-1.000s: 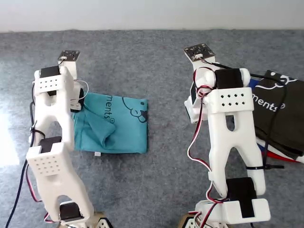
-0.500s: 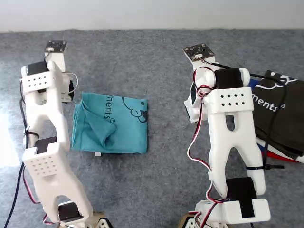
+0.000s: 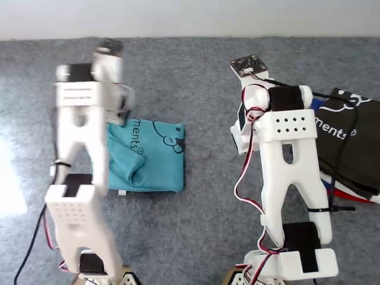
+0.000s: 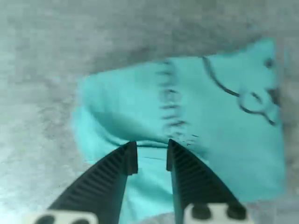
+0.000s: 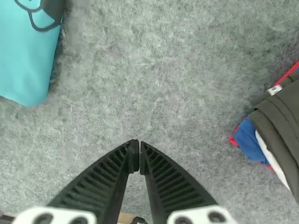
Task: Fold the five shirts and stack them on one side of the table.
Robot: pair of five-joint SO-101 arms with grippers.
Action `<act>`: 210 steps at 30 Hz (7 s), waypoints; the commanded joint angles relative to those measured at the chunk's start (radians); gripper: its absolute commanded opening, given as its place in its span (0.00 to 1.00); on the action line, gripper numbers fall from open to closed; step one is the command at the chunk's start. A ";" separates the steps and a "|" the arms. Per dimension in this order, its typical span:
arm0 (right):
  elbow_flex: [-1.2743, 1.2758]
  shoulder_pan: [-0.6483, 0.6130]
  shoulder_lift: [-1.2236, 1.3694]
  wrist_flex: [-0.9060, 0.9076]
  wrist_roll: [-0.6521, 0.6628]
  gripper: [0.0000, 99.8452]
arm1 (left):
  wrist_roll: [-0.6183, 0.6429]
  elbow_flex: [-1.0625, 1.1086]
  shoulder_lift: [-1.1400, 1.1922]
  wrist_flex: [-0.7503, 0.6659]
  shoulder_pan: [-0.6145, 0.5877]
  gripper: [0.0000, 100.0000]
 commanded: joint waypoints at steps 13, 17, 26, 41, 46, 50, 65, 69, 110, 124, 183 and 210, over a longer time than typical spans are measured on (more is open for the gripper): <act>0.100 0.120 -0.068 0.038 0.008 0.01 | -0.008 0.113 0.176 -0.002 0.057 0.11; 0.100 0.119 -0.076 0.036 0.008 0.01 | -0.049 0.160 0.146 0.023 -0.061 0.11; 0.101 0.101 -0.076 0.036 0.008 0.01 | -0.127 0.407 -0.181 0.020 -0.227 0.11; 0.106 -0.074 -0.074 -0.051 0.000 0.01 | -0.183 0.621 -0.525 0.021 -0.373 0.11; 0.107 -0.151 -0.051 -0.208 0.000 0.01 | -0.184 0.668 -0.724 0.020 -0.534 0.11; 0.106 -0.239 0.054 -0.378 0.005 0.01 | -0.181 0.676 -0.888 0.018 -0.638 0.11; 0.100 -0.700 0.315 -0.846 0.008 0.01 | -0.187 0.966 -1.200 -0.046 -1.053 0.11; 0.098 -0.789 0.395 -0.981 0.008 0.01 | -0.189 0.993 -1.203 -0.046 -1.114 0.11; -0.411 -0.389 0.799 -0.650 0.009 0.01 | -0.183 1.086 -1.203 -0.041 -1.117 0.11; -0.411 -0.521 0.575 -0.291 -0.002 0.02 | -0.183 1.089 -1.203 -0.038 -1.123 0.11; -0.605 -0.513 0.826 0.042 -0.264 0.01 | -0.183 1.090 -1.203 -0.046 -1.117 0.11; -0.203 -0.059 0.545 -0.619 1.148 0.01 | -0.189 1.082 -1.203 -0.044 -1.117 0.11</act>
